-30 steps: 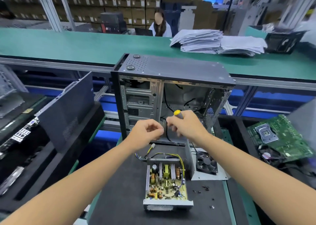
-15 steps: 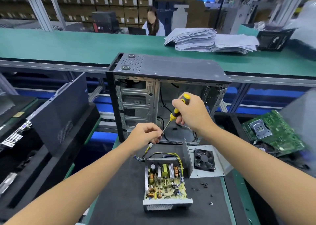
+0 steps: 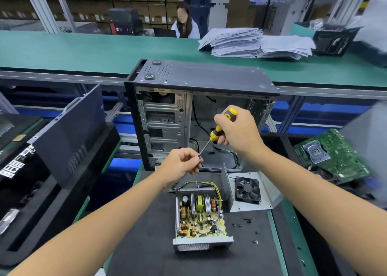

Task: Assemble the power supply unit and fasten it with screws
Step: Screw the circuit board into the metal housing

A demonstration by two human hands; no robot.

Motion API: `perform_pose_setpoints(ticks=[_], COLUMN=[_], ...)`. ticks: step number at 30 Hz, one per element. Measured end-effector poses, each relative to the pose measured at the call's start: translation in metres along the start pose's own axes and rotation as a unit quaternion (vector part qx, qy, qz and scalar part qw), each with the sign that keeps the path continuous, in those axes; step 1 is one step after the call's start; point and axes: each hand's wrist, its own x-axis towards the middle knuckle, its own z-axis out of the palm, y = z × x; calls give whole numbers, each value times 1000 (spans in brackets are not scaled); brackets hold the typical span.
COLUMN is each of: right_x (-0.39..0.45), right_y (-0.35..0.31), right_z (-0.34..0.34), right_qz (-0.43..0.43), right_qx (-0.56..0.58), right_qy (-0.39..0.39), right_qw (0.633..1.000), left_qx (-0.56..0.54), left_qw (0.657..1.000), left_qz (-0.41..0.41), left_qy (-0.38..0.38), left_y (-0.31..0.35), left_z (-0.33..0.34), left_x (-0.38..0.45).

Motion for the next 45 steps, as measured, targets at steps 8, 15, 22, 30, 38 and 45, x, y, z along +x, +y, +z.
perform_pose_setpoints(ticks=[8, 15, 22, 30, 38, 45], right_x=[-4, -7, -12, -15, -18, -14], right_y=[4, 10, 13, 9, 8, 6], right_z=[-10, -14, -20, -26, -28, -35], right_qz=[12, 18, 22, 21, 19, 21], right_qx=[-12, -18, -17, -30, -31, -18], right_qy=[-4, -12, -8, -12, -9, 5], right_qw=[1000, 1000, 1000, 999, 999, 1000], left_qx=[-2, -15, -18, -46, -33, -68], left_qw=[1000, 999, 999, 998, 998, 996], left_qz=[-20, -26, -35, -43, -43, -43], left_qy=[-2, -10, -16, -25, -27, -49], left_y=[-6, -8, -12, -10, -8, -6], left_z=[7, 15, 21, 26, 27, 28], left_x=[0, 1, 0, -2, -1, -1])
